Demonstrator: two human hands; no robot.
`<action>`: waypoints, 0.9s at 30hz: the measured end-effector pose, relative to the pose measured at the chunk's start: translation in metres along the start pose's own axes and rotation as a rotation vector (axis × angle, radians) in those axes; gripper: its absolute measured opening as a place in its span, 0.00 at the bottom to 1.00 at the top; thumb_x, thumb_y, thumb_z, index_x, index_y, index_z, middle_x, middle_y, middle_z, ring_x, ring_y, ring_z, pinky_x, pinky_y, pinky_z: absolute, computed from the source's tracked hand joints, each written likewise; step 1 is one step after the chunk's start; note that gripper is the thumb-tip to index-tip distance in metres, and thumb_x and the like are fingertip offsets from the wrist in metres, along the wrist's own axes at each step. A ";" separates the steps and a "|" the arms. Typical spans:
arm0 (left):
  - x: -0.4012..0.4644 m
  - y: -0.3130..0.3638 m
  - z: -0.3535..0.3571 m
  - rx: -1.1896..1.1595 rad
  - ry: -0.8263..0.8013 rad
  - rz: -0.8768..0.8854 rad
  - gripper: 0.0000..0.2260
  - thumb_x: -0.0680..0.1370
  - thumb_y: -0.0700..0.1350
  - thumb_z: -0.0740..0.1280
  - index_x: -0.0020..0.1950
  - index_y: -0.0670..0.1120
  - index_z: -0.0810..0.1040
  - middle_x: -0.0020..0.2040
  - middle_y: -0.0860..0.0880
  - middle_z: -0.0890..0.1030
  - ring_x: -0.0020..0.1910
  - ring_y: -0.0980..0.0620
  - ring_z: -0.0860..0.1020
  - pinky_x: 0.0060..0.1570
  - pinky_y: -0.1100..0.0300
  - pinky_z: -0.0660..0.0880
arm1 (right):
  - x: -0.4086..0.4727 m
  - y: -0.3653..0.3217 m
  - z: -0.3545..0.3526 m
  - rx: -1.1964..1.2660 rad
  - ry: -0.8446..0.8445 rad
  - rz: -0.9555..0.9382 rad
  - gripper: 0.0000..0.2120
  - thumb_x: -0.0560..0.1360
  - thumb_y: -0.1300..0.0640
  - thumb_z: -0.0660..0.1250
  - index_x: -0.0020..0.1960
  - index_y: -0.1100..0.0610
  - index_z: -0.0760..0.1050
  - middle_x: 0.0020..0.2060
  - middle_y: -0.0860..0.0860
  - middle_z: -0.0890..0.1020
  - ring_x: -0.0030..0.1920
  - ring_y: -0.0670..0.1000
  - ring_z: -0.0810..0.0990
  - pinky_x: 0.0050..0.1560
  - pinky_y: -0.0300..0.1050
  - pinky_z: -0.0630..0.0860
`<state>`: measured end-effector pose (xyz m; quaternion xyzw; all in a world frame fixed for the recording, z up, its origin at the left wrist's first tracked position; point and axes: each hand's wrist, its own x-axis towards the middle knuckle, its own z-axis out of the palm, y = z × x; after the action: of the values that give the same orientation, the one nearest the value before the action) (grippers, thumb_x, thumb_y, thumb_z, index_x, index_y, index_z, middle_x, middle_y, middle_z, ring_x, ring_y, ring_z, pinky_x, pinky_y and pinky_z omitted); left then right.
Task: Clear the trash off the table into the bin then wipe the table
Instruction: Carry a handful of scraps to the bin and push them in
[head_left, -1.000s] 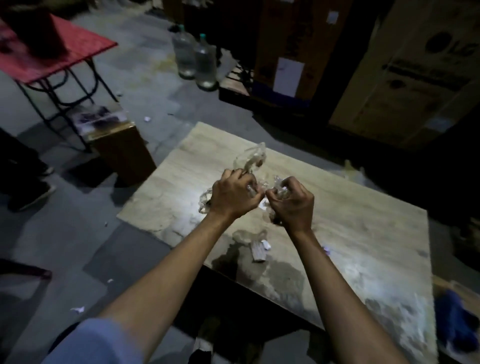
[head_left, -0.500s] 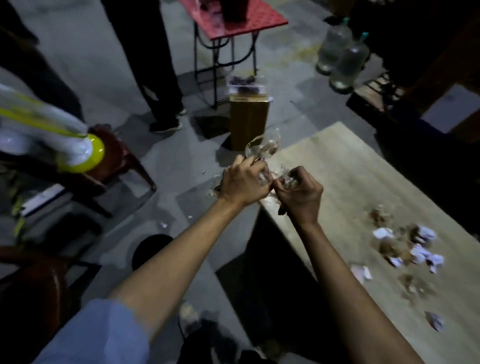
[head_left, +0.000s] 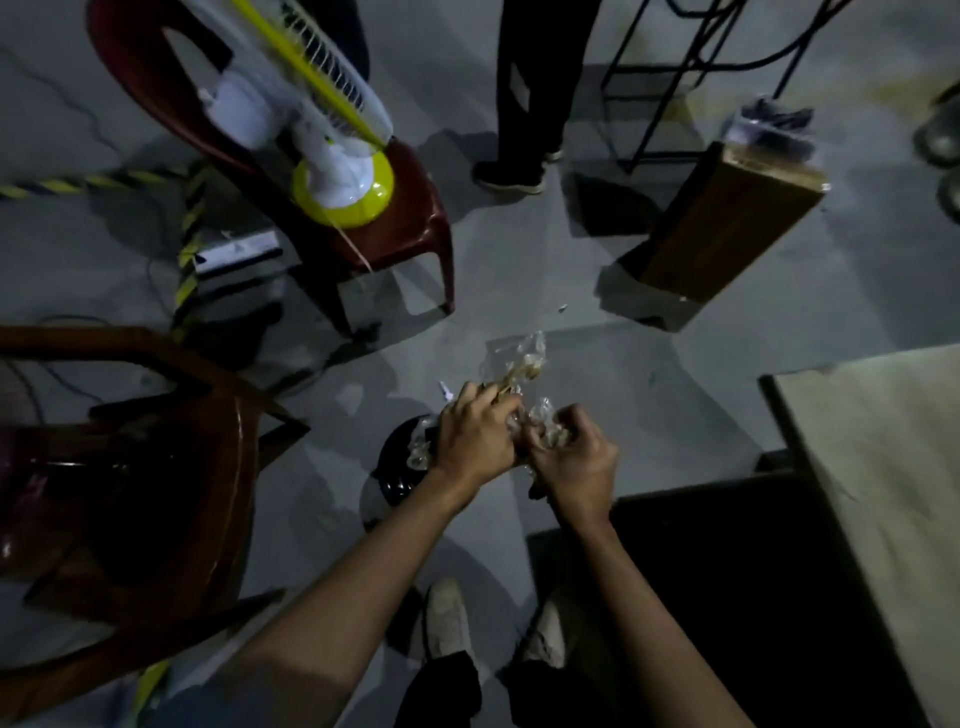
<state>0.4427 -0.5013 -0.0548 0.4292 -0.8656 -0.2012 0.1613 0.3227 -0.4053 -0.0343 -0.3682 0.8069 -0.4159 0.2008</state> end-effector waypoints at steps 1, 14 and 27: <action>-0.005 -0.020 0.016 -0.010 0.010 -0.020 0.19 0.72 0.51 0.58 0.55 0.49 0.85 0.52 0.47 0.85 0.52 0.39 0.80 0.44 0.48 0.80 | 0.000 0.013 0.024 -0.004 -0.025 0.006 0.19 0.73 0.38 0.77 0.43 0.49 0.71 0.31 0.50 0.82 0.25 0.52 0.81 0.24 0.57 0.77; -0.054 -0.298 0.273 -0.067 -0.182 -0.612 0.05 0.78 0.48 0.69 0.51 0.52 0.84 0.56 0.48 0.86 0.56 0.39 0.81 0.52 0.47 0.81 | 0.026 0.223 0.325 -0.274 -0.397 0.113 0.21 0.73 0.36 0.70 0.54 0.52 0.77 0.45 0.51 0.87 0.44 0.57 0.85 0.44 0.49 0.82; -0.066 -0.349 0.378 -0.806 -0.309 -0.973 0.15 0.86 0.37 0.65 0.71 0.50 0.80 0.63 0.48 0.84 0.61 0.47 0.83 0.45 0.68 0.79 | 0.030 0.315 0.402 -0.078 -0.683 0.497 0.36 0.78 0.23 0.56 0.67 0.52 0.71 0.69 0.60 0.73 0.69 0.62 0.75 0.73 0.60 0.72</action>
<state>0.5470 -0.5607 -0.5599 0.6441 -0.4421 -0.6199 0.0737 0.4224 -0.5184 -0.5232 -0.2863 0.7734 -0.1782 0.5367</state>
